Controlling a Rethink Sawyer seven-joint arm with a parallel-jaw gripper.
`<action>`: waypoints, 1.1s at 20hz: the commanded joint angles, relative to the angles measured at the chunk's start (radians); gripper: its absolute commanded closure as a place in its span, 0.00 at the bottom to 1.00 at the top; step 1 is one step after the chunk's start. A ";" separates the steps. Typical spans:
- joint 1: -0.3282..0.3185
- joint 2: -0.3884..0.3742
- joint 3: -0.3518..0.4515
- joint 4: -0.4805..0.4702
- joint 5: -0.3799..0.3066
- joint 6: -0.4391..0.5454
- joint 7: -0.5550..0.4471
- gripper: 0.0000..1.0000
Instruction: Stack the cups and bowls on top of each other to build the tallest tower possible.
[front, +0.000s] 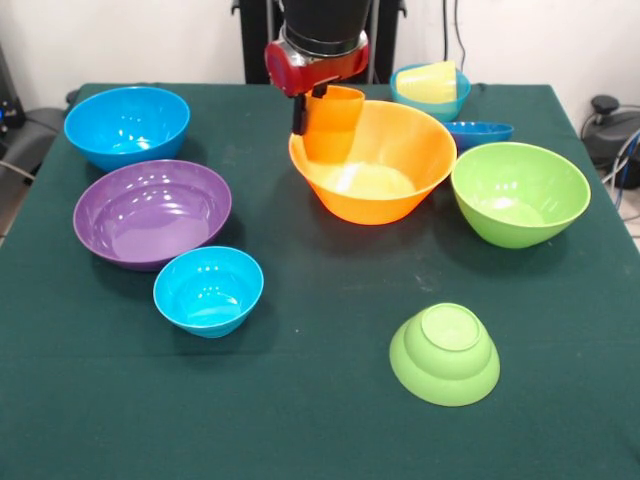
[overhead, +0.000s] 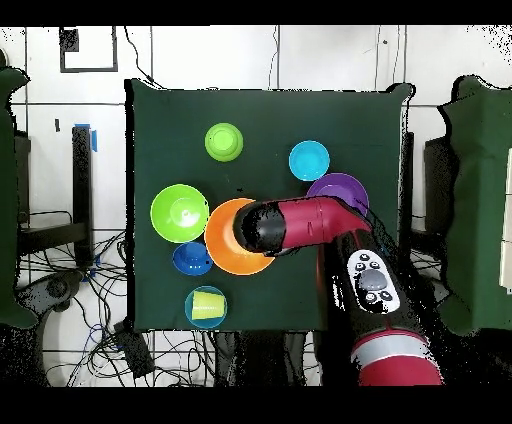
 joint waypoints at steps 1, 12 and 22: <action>0.062 0.055 -0.019 0.033 -0.031 -0.117 0.192 1.00; 0.104 0.068 -0.053 0.045 0.013 -0.118 0.205 1.00; 0.148 0.091 -0.088 0.040 0.053 -0.059 0.220 1.00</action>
